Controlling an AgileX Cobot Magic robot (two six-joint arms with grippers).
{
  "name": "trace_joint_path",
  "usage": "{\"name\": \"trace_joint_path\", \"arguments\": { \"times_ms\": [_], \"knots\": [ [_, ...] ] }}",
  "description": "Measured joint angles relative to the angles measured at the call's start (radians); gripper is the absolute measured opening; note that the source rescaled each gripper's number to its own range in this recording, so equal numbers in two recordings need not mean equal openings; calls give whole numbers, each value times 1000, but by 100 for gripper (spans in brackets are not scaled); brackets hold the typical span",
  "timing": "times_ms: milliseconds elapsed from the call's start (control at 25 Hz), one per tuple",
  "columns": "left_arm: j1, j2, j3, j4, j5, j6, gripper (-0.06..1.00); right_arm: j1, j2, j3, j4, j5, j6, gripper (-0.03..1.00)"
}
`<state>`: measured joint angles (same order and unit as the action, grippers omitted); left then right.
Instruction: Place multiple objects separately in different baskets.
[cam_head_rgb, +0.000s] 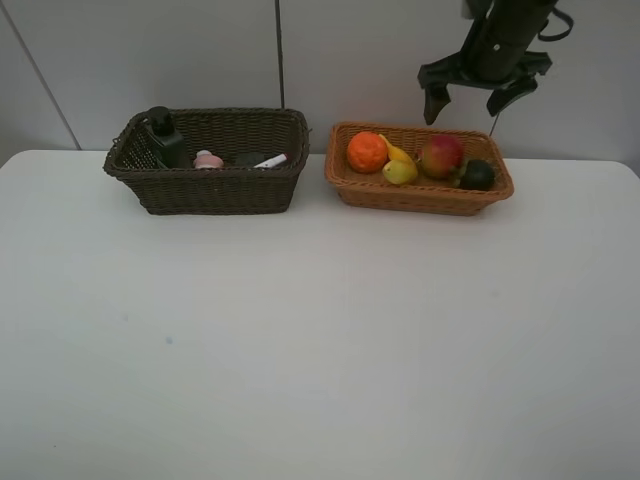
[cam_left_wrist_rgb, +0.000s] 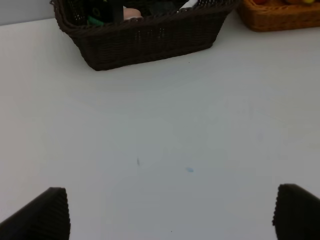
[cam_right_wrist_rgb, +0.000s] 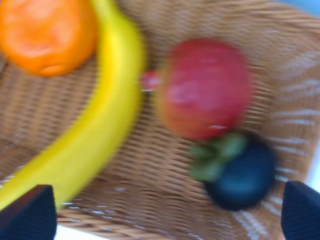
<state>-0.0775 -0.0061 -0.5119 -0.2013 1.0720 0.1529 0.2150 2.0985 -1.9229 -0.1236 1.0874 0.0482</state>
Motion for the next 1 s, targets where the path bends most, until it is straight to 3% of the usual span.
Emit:
{"name": "trace_joint_path", "arguments": {
  "times_ms": [280, 480, 1000],
  "knots": [
    [0, 0, 0, 0, 0, 0, 100, -223, -116, 25, 81, 30, 5, 100],
    [0, 0, 0, 0, 0, 0, 100, -318, -294, 216, 89, 25, 5, 100],
    [0, 0, 0, 0, 0, 0, 100, -301, -1178, 994, 100, -59, -37, 100]
  ]
}}
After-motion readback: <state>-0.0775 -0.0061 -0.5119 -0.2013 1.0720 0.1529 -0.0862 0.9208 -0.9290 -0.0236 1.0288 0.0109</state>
